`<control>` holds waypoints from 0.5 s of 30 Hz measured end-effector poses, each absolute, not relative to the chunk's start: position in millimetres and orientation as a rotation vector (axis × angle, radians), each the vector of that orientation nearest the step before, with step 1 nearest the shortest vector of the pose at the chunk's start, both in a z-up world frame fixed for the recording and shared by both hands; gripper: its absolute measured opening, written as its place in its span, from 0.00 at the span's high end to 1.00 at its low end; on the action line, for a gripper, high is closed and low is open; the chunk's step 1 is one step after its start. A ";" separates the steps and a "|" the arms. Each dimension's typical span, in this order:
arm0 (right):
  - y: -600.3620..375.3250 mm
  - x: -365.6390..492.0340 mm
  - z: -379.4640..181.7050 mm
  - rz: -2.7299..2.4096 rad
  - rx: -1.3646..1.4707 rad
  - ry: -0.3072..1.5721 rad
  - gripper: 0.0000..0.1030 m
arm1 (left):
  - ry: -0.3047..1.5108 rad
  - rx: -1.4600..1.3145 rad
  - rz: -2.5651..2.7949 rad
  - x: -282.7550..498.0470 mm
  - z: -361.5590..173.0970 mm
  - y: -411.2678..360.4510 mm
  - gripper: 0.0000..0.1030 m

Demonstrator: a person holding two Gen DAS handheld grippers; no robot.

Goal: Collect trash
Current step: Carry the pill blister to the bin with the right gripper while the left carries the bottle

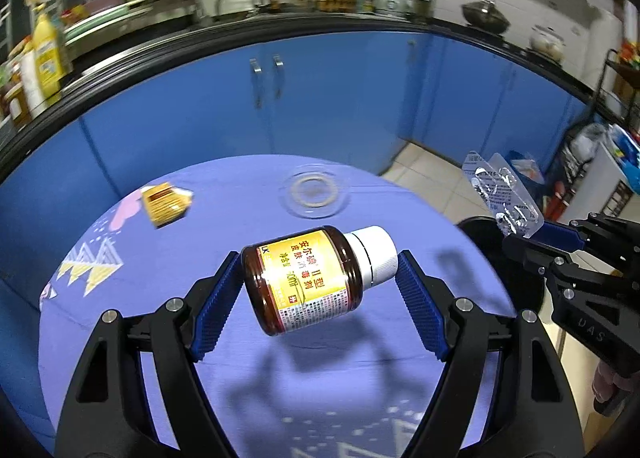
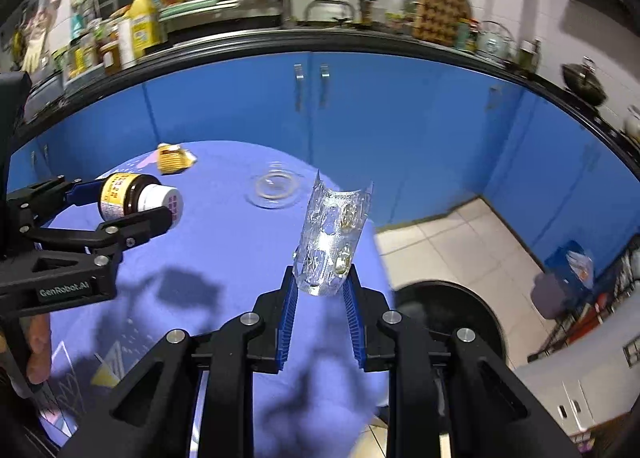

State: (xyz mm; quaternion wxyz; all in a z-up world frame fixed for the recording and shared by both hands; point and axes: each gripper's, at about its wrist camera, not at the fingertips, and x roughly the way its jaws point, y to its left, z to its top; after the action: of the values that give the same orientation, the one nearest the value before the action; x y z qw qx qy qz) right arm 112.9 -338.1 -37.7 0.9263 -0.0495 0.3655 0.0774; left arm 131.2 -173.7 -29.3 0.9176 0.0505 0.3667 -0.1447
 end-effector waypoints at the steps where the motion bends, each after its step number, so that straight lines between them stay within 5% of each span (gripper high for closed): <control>1: -347.1 109.2 -37.1 0.142 -0.095 0.748 0.77 | 0.754 0.108 -0.307 130.1 -27.9 -179.5 0.25; 15: -427.8 77.9 -34.0 -0.001 -0.036 0.735 0.74 | 0.744 0.189 -0.446 120.2 -12.5 -273.7 0.25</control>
State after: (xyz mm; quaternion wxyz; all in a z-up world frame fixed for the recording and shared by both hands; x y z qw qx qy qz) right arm 77.9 -427.8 -34.0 0.9331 -0.0177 0.3591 -0.0003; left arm 120.2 -273.7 -12.5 0.9031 0.0913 0.3599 -0.2158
